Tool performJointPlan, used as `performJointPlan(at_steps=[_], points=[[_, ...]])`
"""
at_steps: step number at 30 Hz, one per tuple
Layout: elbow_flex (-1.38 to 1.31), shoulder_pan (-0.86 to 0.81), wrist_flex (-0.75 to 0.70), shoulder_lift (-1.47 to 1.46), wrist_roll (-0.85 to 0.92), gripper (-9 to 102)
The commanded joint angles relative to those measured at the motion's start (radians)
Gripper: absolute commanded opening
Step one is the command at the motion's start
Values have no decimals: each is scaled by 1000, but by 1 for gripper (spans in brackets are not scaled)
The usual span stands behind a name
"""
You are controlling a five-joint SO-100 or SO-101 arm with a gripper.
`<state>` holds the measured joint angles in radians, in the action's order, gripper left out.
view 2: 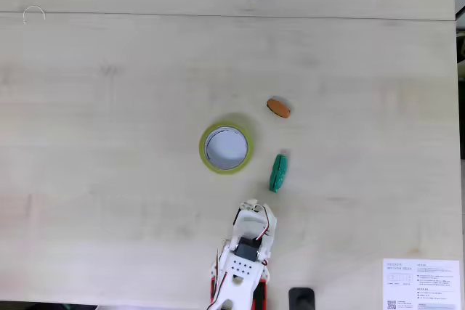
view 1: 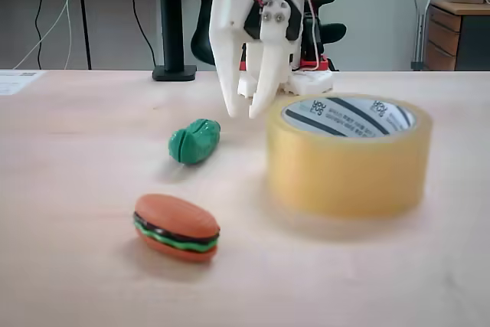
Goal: Grasp a cucumber and put it in the hole.
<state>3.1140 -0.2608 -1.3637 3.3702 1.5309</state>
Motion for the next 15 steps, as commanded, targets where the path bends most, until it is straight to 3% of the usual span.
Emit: performJointPlan(at_steps=[1,5,15], points=[[-3,-5,25,2,-6,7],[-3,-5,52,3,-6,3],[-43,-29,376,3,0,28]])
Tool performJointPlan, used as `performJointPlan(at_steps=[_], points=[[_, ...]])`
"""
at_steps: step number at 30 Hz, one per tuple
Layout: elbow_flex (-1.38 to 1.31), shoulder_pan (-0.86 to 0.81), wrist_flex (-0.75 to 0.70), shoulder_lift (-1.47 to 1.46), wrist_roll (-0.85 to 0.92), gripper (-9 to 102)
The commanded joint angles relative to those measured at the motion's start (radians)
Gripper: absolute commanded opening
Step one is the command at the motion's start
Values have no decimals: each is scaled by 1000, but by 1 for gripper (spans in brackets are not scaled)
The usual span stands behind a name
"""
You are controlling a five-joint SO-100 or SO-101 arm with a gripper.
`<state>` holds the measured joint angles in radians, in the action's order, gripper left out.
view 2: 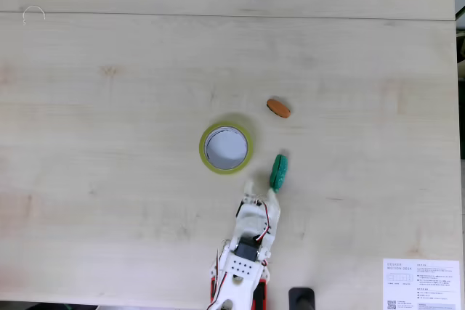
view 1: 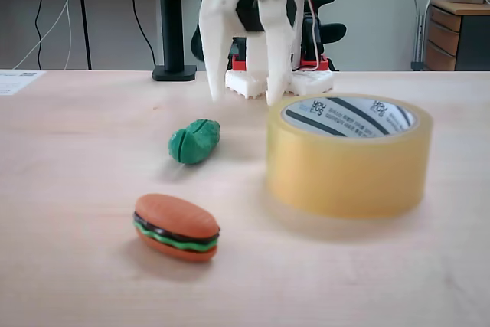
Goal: Grasp a cucumber and put it in the hole.
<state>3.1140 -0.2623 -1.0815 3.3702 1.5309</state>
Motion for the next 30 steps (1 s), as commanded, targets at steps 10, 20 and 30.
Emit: performJointPlan(at_steps=[10,20,30], points=[[-81,-279,244,3,184,47],[-164,-299,242,-84,218,48],[-298,-298,239,-233,227,46]])
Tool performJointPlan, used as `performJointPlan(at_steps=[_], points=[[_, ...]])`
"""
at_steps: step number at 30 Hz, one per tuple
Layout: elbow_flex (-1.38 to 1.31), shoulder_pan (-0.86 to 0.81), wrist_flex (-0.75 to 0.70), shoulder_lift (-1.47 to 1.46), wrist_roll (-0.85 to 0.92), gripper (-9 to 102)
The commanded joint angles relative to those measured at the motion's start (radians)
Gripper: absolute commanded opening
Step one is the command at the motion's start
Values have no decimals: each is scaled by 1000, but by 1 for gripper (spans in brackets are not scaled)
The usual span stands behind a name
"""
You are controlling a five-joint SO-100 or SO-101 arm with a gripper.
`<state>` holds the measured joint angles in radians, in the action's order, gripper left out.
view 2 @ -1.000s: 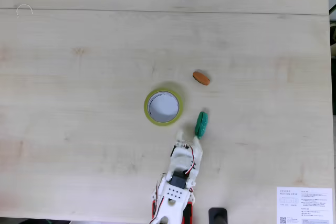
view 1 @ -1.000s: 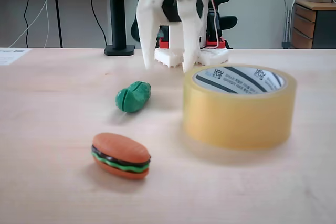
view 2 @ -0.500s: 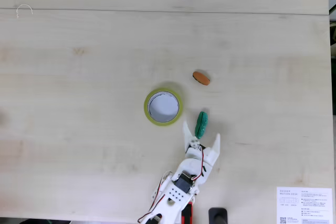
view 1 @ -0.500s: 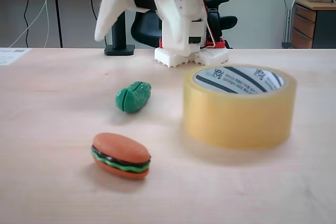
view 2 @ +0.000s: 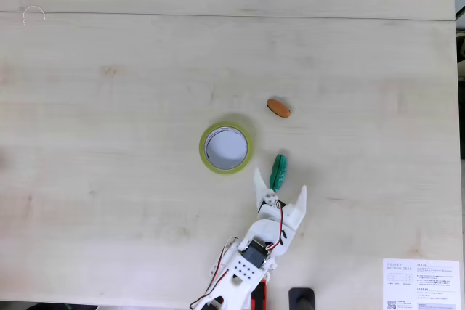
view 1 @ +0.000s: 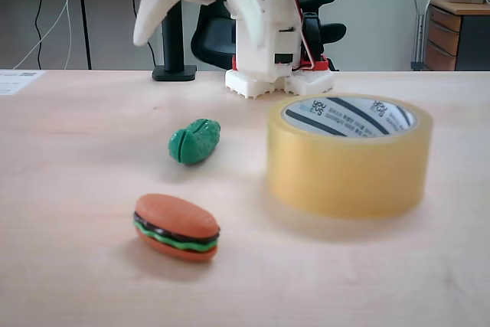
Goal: Grasp a cucumber and put it in the hole.
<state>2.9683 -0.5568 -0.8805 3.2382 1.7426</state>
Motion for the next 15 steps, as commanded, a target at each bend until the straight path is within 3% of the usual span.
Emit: performJointPlan(at_steps=[1,15], points=[[-186,-3,38,-150,25,46],[-388,8,43,-463,140,47]])
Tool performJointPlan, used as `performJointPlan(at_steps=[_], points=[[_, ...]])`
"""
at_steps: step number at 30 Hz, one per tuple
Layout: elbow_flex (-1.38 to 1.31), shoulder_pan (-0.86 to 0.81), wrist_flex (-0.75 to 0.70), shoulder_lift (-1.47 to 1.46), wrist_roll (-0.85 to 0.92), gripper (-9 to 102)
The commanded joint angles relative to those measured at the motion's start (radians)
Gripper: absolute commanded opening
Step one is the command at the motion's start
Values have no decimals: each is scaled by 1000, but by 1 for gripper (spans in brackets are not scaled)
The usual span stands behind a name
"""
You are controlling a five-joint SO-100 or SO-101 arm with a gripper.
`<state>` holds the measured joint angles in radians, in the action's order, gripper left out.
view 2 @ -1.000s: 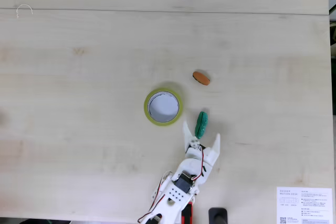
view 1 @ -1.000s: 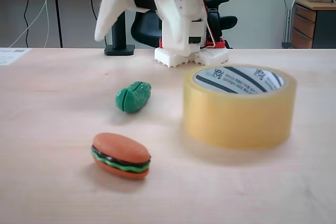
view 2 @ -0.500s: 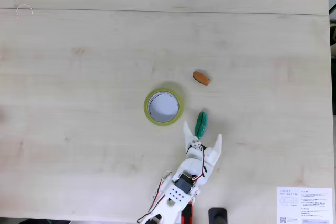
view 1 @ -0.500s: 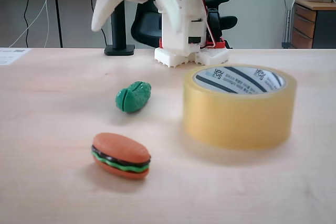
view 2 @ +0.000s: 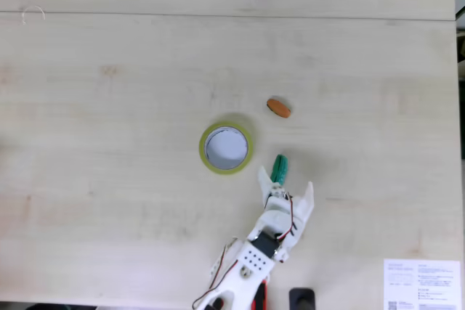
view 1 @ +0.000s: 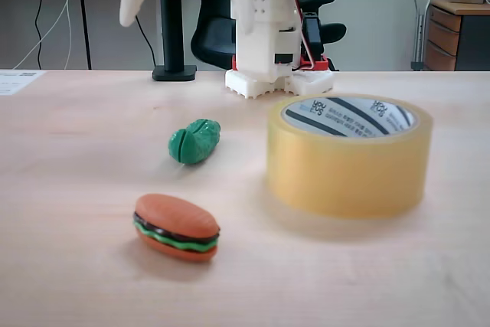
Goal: Grasp a cucumber and put it in the hole.
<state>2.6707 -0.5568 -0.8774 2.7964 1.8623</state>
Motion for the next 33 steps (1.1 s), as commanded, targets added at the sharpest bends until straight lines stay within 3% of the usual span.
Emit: performJointPlan(at_steps=[1,12,24,33], points=[[-94,9,40,-28,25,47],[-121,21,40,-114,120,49],[-276,92,109,-495,302,51],[-304,95,209,-684,321,50]])
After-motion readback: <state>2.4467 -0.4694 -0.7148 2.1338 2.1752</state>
